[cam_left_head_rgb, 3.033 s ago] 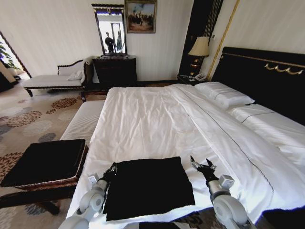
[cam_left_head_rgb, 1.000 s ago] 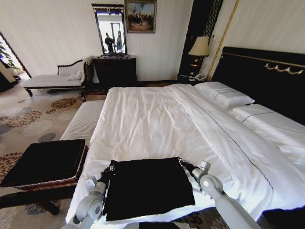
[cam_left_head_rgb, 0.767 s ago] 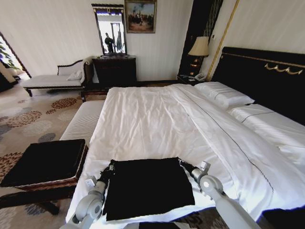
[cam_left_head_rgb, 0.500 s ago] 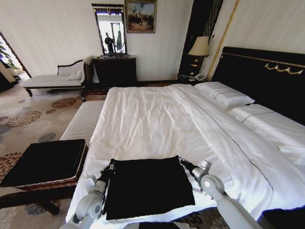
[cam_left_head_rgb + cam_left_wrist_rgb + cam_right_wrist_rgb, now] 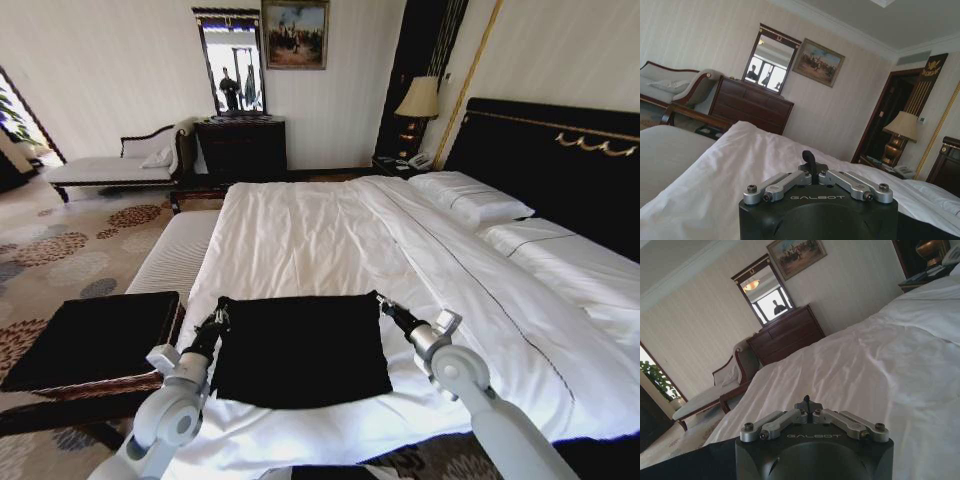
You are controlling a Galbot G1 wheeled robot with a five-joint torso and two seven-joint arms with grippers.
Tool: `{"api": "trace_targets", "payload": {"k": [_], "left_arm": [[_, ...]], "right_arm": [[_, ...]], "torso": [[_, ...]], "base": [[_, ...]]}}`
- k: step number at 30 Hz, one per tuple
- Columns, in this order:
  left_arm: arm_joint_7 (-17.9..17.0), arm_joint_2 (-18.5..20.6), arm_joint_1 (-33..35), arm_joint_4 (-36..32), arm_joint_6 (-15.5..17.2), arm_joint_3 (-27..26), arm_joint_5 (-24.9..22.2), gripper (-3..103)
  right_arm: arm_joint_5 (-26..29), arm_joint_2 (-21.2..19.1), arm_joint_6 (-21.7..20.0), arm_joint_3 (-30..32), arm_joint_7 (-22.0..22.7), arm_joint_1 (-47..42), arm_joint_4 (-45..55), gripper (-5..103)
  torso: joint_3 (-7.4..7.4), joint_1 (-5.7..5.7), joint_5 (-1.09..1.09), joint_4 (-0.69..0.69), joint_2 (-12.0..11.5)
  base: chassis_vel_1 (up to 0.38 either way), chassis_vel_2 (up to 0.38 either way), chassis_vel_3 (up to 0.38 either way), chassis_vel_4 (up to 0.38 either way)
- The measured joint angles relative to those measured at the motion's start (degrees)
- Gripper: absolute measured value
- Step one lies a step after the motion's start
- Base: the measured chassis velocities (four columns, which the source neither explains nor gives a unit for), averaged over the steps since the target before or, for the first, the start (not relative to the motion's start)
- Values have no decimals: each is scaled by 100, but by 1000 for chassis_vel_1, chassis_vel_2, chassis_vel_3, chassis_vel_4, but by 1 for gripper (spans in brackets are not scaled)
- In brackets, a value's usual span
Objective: Fold the clothes on the bed and place them into the basket.
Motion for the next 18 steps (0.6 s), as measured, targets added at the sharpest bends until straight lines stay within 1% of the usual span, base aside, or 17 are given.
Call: {"api": "trace_targets", "payload": {"k": [1,2,6,7,10,14,18], "left_arm": [[-44,97,-113,-18,-2,-2,-51,1],[-44,97,-113,-18,-2,-2,-51,1],[-184,507,-599,-76,-45,21,-237,1],[-184,507,-599,-76,-45,21,-237,1],[-249,700,-860,-99,-66,54,-334,1],[-291,782,-882,-159,-69,30,-372,1],[-294,781,-653,-297,-85,-57,-343,1]], "right_arm": [[52,-29,6,37,25,72,53,0],[52,-29,6,37,25,72,53,0],[194,-130,28,205,65,233,215,0],[194,-130,28,205,65,233,215,0],[347,-194,31,346,113,301,351,0],[464,-280,31,480,164,308,470,0],[526,-324,27,614,206,173,608,0]], "torso": [[0,1,0,-1,0],[0,1,0,-1,0],[0,0,0,-2,0],[0,0,0,-2,0],[0,0,1,-3,0],[0,1,0,-2,0],[0,1,1,-2,0]], "base": [[0,0,0,0],[0,0,0,0],[0,0,0,0],[0,0,0,0],[0,0,0,0],[0,0,0,0],[0,0,0,0]]}}
